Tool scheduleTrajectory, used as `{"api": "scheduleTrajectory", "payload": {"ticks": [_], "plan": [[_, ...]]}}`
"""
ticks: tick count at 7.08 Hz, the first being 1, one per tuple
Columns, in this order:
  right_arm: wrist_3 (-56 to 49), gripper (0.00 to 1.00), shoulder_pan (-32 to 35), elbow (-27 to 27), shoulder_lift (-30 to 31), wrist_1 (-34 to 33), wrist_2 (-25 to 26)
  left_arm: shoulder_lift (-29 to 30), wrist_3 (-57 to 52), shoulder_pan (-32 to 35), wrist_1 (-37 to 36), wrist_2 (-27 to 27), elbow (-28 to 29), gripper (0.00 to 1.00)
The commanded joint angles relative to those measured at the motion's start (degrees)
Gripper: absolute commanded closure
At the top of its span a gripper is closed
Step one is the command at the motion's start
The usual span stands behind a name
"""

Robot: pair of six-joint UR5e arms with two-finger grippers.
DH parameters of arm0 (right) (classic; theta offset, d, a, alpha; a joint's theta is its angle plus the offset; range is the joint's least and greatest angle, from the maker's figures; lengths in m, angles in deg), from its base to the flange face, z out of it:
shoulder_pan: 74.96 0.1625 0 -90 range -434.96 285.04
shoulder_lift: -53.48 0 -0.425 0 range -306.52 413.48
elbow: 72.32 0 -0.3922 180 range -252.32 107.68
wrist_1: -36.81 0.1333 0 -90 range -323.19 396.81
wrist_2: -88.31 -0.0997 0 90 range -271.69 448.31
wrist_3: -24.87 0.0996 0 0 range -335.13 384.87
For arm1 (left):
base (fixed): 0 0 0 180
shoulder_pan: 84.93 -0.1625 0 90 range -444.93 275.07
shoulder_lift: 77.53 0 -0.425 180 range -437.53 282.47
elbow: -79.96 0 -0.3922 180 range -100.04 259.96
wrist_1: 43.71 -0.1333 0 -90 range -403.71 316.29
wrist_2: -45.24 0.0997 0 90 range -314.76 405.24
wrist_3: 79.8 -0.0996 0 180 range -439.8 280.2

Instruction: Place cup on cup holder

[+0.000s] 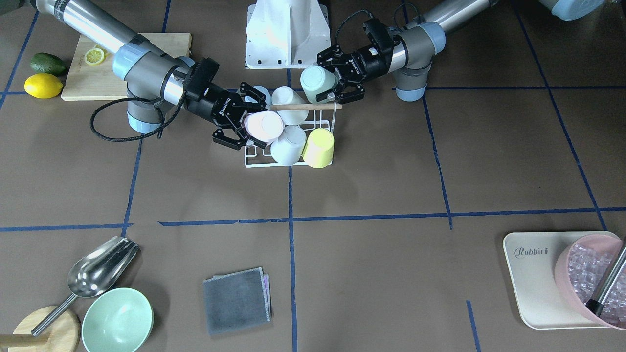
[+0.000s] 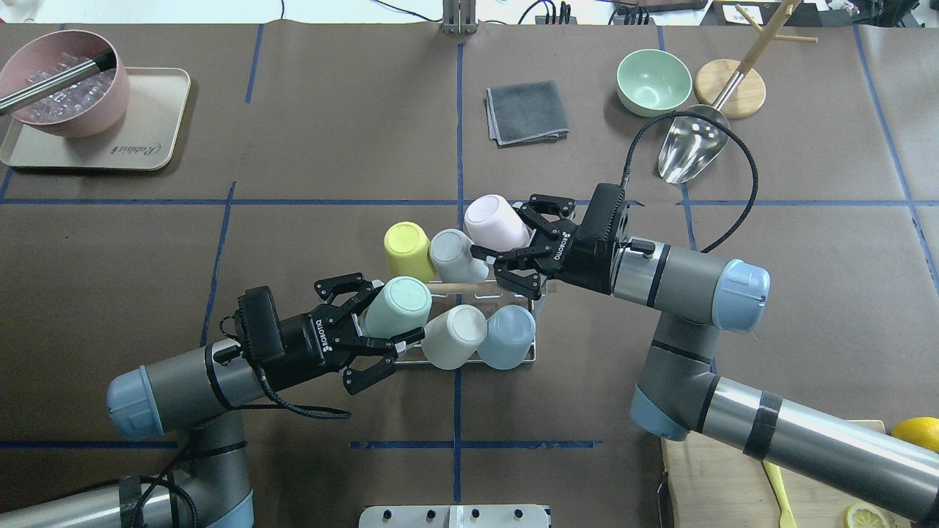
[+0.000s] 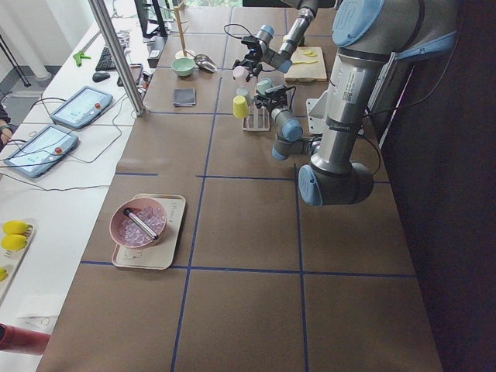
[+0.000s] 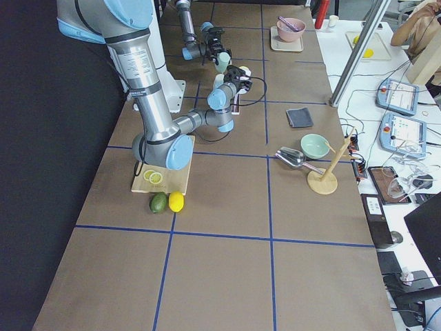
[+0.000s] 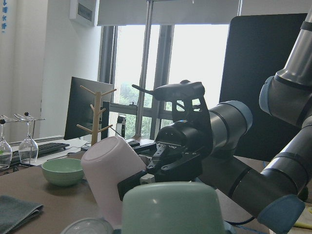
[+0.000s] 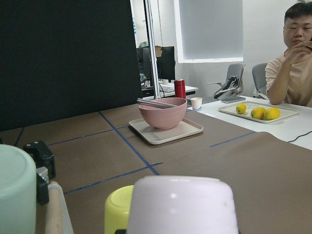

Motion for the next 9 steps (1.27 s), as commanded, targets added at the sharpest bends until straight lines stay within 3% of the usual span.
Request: {"api": "scheduleTrajectory", "payload": {"ticks": [1, 2, 7, 8, 9], "plan": [[0.03, 0.65, -0.06, -0.03, 0.13, 0.06, -0.05, -0.26, -0.07, -0.07, 0.03, 0.0, 0.07, 0.46], [0.12, 0.01, 0.02, 0.06, 0.21, 0.06, 0.04, -0.53, -0.15, 0.02, 0.73, 0.08, -0.02, 0.0], [5.72, 0.0, 1.77, -2.65, 0.74, -2.64, -0.66, -0.79, -0.15, 0.11, 1.53, 0.44, -0.98, 0.0], [8.88, 0.0, 2.74, -9.37, 2.74, -11.27, -2.84, -0.79, -0.24, 0.81, 0.57, 0.52, -4.38, 0.0], [10.04, 0.0, 4.05, -16.22, 5.72, -20.93, -3.82, -0.71, -0.15, 2.82, -5.88, 0.44, -10.24, 0.0]]}}
